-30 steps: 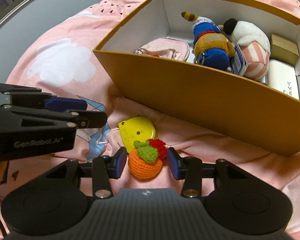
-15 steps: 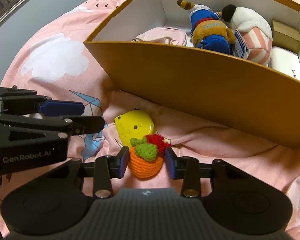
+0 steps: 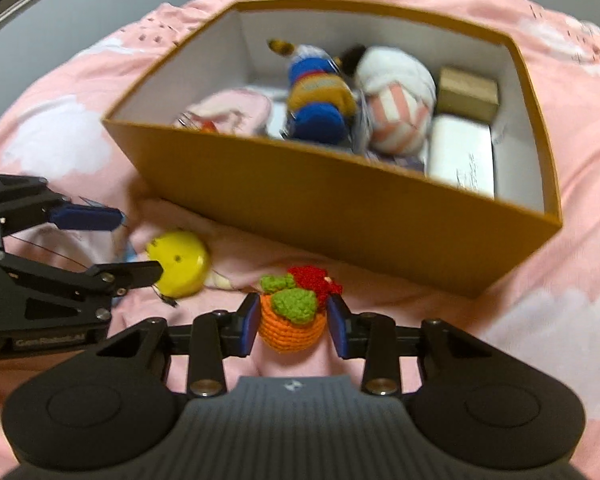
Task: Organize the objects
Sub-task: 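Grasp the yellow tape measure with the left gripper while the right holds the crochet fruit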
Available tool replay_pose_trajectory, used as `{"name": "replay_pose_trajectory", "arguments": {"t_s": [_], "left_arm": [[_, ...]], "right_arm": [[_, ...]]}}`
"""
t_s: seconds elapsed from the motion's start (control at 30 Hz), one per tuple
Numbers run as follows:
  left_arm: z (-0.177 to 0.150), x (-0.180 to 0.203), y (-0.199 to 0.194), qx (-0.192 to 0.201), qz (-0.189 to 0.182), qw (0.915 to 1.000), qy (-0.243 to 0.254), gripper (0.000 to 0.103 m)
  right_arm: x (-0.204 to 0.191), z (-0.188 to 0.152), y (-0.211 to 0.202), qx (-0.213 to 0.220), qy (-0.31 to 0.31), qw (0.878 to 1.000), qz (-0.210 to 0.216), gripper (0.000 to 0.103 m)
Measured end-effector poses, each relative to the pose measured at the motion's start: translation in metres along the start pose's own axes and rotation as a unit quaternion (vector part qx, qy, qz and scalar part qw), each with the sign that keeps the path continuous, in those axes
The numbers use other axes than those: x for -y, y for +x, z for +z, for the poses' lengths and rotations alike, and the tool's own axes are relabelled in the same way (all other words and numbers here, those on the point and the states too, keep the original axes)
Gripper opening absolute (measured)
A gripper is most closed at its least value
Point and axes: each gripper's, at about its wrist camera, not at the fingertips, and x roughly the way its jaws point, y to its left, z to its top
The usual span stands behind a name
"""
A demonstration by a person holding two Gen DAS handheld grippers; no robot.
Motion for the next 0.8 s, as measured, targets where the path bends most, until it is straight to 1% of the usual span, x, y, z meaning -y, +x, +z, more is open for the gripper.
{"name": "replay_pose_trajectory", "arguments": {"t_s": [0.03, 0.17, 0.3, 0.47, 0.57, 0.8], "left_arm": [[-0.001, 0.001, 0.002, 0.0, 0.006, 1.0, 0.004, 0.074], [-0.002, 0.003, 0.01, -0.005, 0.002, 0.9999, 0.01, 0.076], [-0.003, 0.005, 0.019, -0.006, 0.009, 0.9998, 0.019, 0.076], [-0.003, 0.007, 0.033, -0.03, 0.004, 0.9992, 0.028, 0.076], [-0.004, 0.012, 0.041, -0.044, 0.013, 0.9981, 0.042, 0.076], [-0.003, 0.016, 0.053, -0.053, 0.026, 0.9968, 0.054, 0.074]], "right_arm": [[0.003, -0.001, 0.003, -0.005, 0.004, 1.0, 0.001, 0.038], [0.007, -0.003, 0.011, -0.009, 0.012, 1.0, 0.009, 0.039], [0.008, -0.003, 0.014, -0.011, 0.016, 1.0, 0.018, 0.039], [0.013, -0.005, 0.017, -0.011, 0.028, 0.999, 0.031, 0.039], [0.015, -0.005, 0.019, -0.012, 0.028, 0.999, 0.036, 0.04], [0.019, -0.007, 0.027, -0.023, 0.035, 0.998, 0.056, 0.042]]}}
